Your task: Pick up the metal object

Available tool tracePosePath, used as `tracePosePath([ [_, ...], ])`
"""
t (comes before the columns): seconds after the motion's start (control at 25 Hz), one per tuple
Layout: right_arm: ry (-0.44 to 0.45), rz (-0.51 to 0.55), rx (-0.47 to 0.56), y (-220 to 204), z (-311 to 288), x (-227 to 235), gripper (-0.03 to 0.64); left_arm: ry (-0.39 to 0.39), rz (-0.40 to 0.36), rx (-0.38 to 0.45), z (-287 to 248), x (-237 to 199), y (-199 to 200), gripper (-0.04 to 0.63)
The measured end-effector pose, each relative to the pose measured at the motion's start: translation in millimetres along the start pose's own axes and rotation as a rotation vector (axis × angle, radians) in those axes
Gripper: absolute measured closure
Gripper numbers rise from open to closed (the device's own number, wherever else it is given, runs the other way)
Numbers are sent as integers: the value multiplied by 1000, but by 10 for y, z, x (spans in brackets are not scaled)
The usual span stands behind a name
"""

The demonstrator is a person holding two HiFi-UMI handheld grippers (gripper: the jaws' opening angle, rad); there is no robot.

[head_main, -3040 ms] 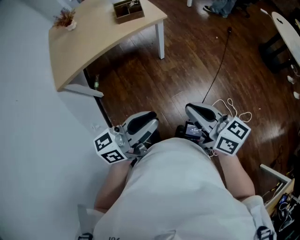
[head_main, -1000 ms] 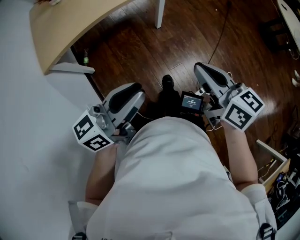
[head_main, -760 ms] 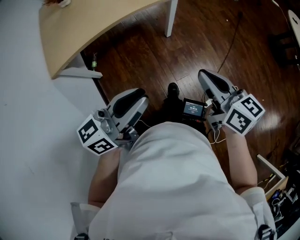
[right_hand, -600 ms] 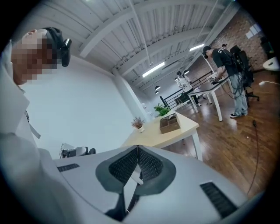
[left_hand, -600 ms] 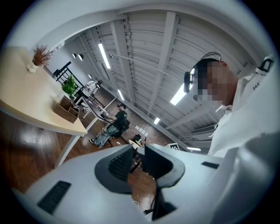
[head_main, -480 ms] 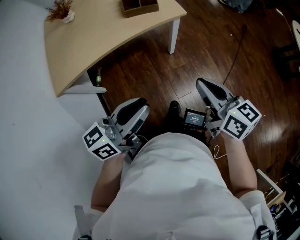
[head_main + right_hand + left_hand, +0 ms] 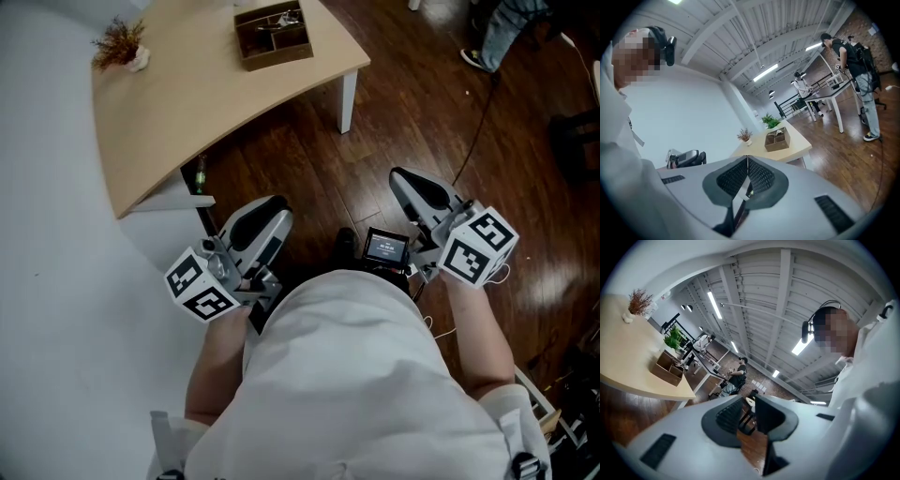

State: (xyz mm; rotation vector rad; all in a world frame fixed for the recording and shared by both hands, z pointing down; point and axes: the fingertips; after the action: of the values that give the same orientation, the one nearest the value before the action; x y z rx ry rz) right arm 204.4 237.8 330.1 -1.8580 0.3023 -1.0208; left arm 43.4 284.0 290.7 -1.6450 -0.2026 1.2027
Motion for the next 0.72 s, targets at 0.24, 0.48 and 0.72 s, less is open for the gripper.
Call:
tracePosePath([
  [0.24, 4, -15, -7, 66, -75, 166, 614, 13, 1, -16, -138, -77, 24, 517],
  [0.48, 17, -10, -41, 75, -358, 213, 614, 26, 14, -9, -149, -348, 135, 517],
  [0.72, -30, -2, -24, 230, -926, 363, 614, -22, 28, -23, -310, -945, 454, 517],
])
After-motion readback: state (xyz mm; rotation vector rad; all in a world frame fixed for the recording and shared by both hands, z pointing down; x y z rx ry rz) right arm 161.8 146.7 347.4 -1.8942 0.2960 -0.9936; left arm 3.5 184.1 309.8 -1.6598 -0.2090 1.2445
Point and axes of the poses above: the fingertips, and each gripper's own axes: z backward along the fingers, x to its right, y out of its top, and after that the axes turned 3 degrees about x, right-handed
